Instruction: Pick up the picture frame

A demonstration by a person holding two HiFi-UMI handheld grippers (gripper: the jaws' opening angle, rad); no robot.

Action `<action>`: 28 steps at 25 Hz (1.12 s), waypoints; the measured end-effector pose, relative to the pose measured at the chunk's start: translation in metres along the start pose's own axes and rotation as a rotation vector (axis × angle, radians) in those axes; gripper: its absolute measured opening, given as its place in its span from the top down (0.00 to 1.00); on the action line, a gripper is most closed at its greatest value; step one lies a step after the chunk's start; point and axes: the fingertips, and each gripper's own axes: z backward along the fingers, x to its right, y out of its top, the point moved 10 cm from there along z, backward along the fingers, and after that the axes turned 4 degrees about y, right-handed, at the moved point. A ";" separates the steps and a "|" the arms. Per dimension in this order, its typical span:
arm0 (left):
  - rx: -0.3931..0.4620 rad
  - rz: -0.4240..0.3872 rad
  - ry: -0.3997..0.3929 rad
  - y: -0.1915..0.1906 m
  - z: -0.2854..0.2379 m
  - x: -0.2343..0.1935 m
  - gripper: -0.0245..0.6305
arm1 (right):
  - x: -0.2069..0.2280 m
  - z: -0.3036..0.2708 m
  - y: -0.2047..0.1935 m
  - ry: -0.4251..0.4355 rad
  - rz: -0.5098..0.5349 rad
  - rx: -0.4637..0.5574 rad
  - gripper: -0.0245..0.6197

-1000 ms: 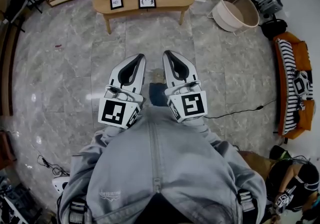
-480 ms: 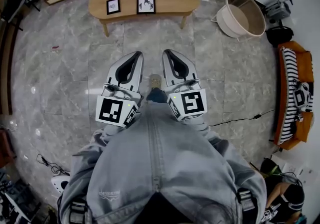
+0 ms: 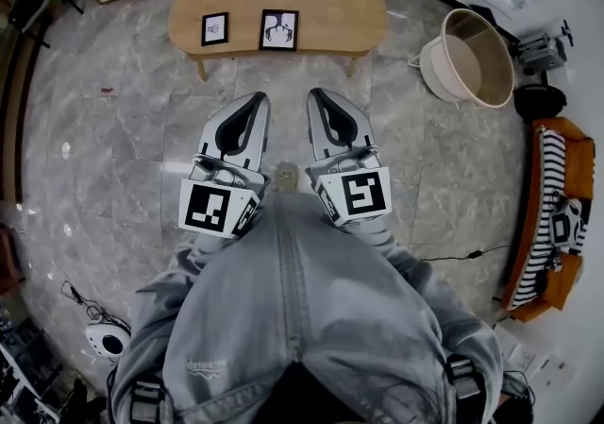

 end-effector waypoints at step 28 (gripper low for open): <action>-0.029 -0.020 0.040 -0.003 -0.152 -0.070 0.94 | 0.115 -0.106 0.005 -0.048 -0.009 0.004 0.91</action>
